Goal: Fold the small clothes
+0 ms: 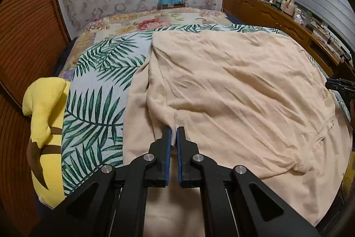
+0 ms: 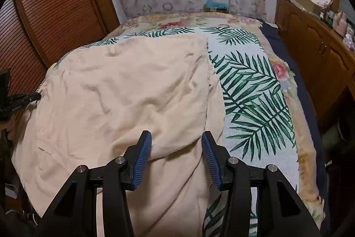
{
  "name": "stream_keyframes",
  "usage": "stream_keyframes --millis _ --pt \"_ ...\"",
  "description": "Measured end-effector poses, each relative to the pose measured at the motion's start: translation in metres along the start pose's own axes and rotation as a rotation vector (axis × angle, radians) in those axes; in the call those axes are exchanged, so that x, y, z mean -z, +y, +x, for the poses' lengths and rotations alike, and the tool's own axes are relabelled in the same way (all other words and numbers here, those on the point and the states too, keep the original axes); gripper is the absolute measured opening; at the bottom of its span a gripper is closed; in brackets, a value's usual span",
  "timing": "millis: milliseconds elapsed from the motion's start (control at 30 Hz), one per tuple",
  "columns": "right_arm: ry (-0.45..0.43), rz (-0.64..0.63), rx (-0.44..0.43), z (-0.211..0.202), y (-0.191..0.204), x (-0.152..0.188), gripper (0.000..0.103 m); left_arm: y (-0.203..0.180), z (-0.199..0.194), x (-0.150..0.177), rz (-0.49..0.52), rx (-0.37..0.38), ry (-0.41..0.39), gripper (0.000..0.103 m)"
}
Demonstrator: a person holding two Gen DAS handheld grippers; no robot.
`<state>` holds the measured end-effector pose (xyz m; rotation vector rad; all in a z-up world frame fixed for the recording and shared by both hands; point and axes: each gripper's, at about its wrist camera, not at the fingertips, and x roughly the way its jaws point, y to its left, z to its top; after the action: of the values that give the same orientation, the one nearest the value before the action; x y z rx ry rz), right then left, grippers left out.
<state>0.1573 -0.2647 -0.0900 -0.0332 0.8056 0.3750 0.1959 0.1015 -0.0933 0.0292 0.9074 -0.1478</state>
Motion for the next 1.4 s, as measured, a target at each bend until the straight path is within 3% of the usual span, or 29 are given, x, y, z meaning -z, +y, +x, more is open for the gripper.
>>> stream_keyframes --millis 100,167,233,300,467,733,1133,1400 --pt "0.013 -0.005 0.024 0.007 0.001 -0.005 0.042 0.001 0.001 0.0 -0.002 0.004 0.003 0.006" --pt "0.013 -0.017 0.035 0.009 0.004 -0.009 0.03 0.001 0.0 0.0 0.001 0.007 0.0 0.006" --pt "0.012 -0.041 0.049 0.011 0.008 -0.011 0.007 -0.001 -0.004 0.0 0.009 0.0 -0.017 0.005" --pt "-0.009 -0.063 0.05 0.007 0.012 -0.013 0.004 -0.003 -0.014 -0.002 0.015 -0.013 -0.055 0.005" --pt "-0.083 -0.095 0.062 -0.012 0.02 -0.016 0.004 -0.007 -0.04 -0.009 0.016 -0.001 -0.13 0.005" --pt "-0.161 -0.115 0.051 -0.031 0.029 -0.021 0.004 -0.011 -0.059 -0.019 0.035 -0.002 -0.182 0.005" --pt "-0.093 -0.08 0.021 -0.011 0.016 -0.027 0.004 -0.014 -0.054 -0.014 0.05 -0.005 -0.16 0.005" --pt "-0.147 -0.115 -0.026 -0.034 0.03 -0.03 0.003 -0.008 -0.068 -0.012 0.016 0.012 -0.195 0.005"
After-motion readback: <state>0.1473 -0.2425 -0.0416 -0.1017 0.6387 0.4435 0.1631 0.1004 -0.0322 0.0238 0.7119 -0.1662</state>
